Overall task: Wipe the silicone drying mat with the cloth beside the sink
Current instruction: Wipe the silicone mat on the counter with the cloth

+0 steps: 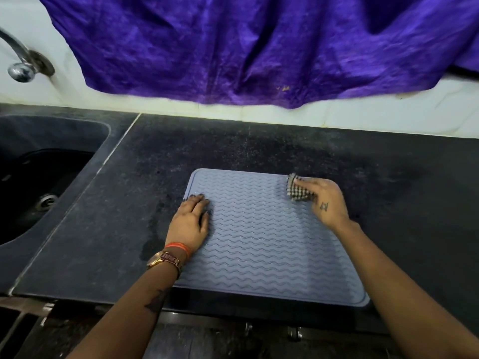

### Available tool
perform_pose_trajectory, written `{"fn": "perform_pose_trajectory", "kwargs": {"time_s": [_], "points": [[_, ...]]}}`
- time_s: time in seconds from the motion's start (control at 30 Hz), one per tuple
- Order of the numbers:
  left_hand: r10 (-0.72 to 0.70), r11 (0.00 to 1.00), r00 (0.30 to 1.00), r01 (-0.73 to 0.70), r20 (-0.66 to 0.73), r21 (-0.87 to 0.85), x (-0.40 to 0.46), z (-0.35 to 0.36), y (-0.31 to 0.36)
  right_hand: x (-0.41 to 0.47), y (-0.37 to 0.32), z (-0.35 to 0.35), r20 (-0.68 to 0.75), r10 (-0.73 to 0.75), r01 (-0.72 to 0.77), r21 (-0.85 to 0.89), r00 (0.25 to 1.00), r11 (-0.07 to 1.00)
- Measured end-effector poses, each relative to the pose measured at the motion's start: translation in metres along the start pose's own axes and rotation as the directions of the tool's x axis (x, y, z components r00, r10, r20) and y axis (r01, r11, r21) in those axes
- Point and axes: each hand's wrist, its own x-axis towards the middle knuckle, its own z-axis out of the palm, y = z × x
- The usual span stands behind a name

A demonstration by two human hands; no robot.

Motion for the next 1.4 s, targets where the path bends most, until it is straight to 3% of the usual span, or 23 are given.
{"fn": "perform_pose_trajectory", "kwargs": {"time_s": [0.1, 0.2, 0.37, 0.53, 0.7, 0.8, 0.9, 1.07, 1.17, 1.4], "points": [[0.007, 1.0, 1.0, -0.007, -0.001, 0.005, 0.0, 0.001, 0.0, -0.018, 0.005, 0.004, 0.269, 0.029, -0.007, -0.081, 0.963, 0.997], [0.009, 1.0, 1.0, -0.009, -0.002, 0.006, 0.0, 0.001, 0.001, -0.002, 0.0, -0.014, 0.396, 0.164, -0.198, 0.047, 0.903, 0.979], [0.005, 1.0, 1.0, -0.005, -0.014, -0.007, 0.0, 0.001, 0.0, -0.021, -0.019, 0.001, 0.324, 0.223, -0.125, -0.296, 0.919, 0.947], [0.001, 1.0, 1.0, -0.002, -0.025, -0.017, 0.0, 0.002, -0.001, -0.017, -0.025, -0.013, 0.206, 0.153, -0.135, -0.101, 0.967, 0.986], [0.001, 1.0, 1.0, -0.002, -0.023, -0.017, 0.001, 0.003, -0.001, -0.063, -0.039, 0.008, 0.15, 0.122, -0.093, -0.192, 0.981, 0.977], [0.007, 1.0, 1.0, -0.008, -0.019, -0.015, 0.0, 0.001, 0.0, -0.049, -0.04, 0.0, 0.186, 0.13, -0.108, -0.123, 0.974, 0.987], [0.018, 1.0, 1.0, -0.018, -0.021, -0.018, -0.001, 0.001, 0.0, -0.059, -0.044, -0.007, 0.129, 0.116, -0.101, -0.119, 0.985, 0.988], [0.011, 1.0, 1.0, -0.011, -0.021, -0.007, 0.001, 0.002, -0.001, -0.107, -0.054, 0.013, 0.122, 0.096, -0.065, -0.234, 0.988, 0.97], [0.019, 1.0, 1.0, -0.019, -0.017, -0.008, 0.0, 0.001, 0.0, -0.092, -0.053, 0.001, 0.189, 0.115, -0.079, -0.187, 0.975, 0.979], [0.021, 1.0, 1.0, -0.021, -0.021, -0.012, -0.001, 0.003, 0.0, -0.148, -0.069, 0.014, 0.121, 0.049, -0.026, -0.181, 0.991, 0.983]]}}
